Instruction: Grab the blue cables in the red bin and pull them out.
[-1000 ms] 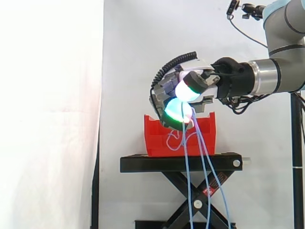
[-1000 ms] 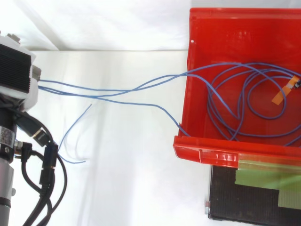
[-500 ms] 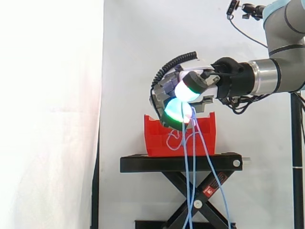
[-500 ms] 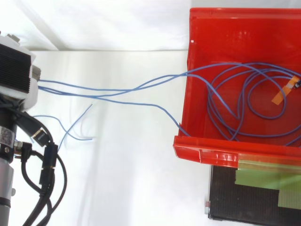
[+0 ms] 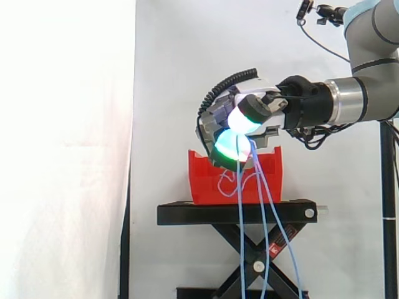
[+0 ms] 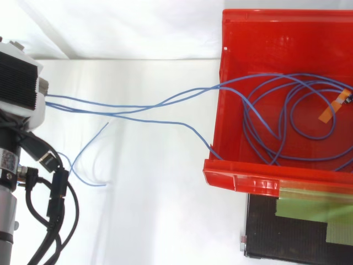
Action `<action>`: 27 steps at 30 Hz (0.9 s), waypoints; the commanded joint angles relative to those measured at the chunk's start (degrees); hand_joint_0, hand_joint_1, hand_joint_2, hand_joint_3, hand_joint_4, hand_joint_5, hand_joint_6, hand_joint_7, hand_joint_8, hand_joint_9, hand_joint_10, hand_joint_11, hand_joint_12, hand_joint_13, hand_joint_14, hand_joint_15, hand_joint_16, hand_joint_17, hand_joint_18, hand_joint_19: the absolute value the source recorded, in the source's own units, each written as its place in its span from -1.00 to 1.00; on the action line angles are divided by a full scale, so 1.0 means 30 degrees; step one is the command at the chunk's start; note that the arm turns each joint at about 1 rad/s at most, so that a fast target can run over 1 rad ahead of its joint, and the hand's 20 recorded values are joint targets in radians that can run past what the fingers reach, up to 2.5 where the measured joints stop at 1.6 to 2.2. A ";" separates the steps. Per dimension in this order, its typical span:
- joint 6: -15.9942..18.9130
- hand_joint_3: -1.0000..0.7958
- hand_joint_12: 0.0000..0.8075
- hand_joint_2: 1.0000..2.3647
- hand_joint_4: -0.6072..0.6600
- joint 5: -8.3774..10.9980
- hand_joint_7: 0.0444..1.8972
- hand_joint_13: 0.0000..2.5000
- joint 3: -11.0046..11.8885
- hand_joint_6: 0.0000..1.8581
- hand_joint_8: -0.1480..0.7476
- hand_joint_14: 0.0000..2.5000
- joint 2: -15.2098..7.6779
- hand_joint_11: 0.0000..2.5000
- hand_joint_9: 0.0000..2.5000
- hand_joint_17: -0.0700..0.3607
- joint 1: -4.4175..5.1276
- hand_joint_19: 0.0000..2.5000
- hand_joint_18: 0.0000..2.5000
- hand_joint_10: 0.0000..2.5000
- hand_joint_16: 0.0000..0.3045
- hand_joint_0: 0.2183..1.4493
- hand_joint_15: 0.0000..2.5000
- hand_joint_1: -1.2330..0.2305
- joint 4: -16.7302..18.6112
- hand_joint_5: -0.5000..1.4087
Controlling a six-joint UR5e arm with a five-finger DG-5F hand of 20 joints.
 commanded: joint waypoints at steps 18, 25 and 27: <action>-0.0022 -0.51 -0.27 -0.98 0.17 -0.0021 -0.64 -0.58 -0.1377 0.49 -0.05 1.00 0.0000 -0.11 -0.91 -0.33 0.0178 0.80 -0.15 1.00 -0.78 0.22 -0.25 -0.62 -0.0002 0.06; 0.1209 -0.50 -0.26 -0.98 0.18 -0.0021 -0.64 -0.58 -0.1465 0.50 -0.03 1.00 0.0000 -0.15 -0.90 -0.32 0.0207 0.78 -0.16 1.00 -0.78 0.22 -0.27 -0.62 -0.0061 0.06; 0.1707 -0.51 -0.27 -0.98 0.17 -0.0021 -0.65 -0.58 -0.1465 0.50 -0.04 1.00 0.0000 -0.15 -0.90 -0.32 0.0207 0.77 -0.16 1.00 -0.78 0.22 -0.27 -0.62 -0.0090 0.06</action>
